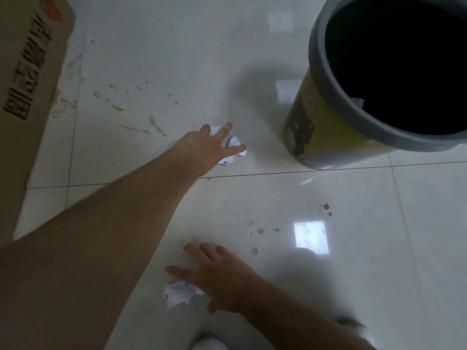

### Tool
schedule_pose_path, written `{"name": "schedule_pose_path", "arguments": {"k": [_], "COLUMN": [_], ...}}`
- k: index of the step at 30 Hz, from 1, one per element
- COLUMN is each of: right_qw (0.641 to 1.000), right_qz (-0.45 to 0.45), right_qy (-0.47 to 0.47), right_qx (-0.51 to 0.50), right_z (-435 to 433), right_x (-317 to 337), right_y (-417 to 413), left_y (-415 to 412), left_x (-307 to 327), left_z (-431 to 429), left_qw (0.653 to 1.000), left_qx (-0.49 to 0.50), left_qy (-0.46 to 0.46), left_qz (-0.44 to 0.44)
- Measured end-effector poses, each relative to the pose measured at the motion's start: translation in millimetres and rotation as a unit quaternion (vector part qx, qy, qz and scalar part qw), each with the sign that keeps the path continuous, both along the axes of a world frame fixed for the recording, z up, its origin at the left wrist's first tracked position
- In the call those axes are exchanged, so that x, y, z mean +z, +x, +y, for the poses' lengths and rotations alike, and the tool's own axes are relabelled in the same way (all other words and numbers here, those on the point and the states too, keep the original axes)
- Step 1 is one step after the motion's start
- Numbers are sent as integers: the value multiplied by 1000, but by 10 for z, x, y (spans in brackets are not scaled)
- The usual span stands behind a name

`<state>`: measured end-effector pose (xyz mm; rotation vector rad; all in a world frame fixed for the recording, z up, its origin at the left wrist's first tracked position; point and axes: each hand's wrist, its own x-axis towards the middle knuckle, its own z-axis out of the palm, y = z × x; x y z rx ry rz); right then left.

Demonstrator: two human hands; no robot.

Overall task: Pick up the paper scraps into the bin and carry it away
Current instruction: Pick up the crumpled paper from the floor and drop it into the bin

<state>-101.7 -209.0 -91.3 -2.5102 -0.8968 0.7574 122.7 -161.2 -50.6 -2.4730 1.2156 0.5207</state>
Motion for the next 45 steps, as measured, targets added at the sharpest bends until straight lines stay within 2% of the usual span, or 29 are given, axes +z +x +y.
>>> {"name": "schedule_pose_path", "arguments": {"k": [4,7,11,13,16,19,21,24,28,32,35,39,45], "right_qw": [998,997,999,996,954,886,848,817,797,777,757,713,689], "right_qz": [-52,-58,26,53,122,104,78,18,-46,-123,-170,-198,-224], "right_qy": [4,24,33,33,65,96,131,183,239,283,313,329,274], "right_qx": [45,34,-10,-69,-264,-441,-507,-547,-553,-548,-548,-587,-632], "right_z": [194,251,313,285,148,-81,-233,-409,-528,-680,-902,-1375,-2135], "right_x": [17,8,-39,-77,-93,-23,102,367,922,1647,2237,2781,2924], "right_y": [-42,-125,-149,-135,-50,176,403,801,1261,1608,1803,1839,1582], "left_y": [-4,-35,-76,-101,-133,-134,-121,-58,79,304,456,408,135], "left_x": [-89,-159,-240,-259,-224,-96,4,245,811,1546,2073,2487,2491], "left_z": [-27,-4,67,110,174,241,292,283,99,-46,-232,-696,-1414], "left_qw": [999,999,999,997,987,970,955,914,867,807,784,731,737], "left_qx": [1,6,28,53,134,199,229,292,348,367,359,345,308], "left_qy": [40,25,25,12,-30,-89,-137,-235,-333,-455,-502,-579,-579], "left_qz": [15,23,28,45,84,111,130,158,127,86,68,106,162]}}
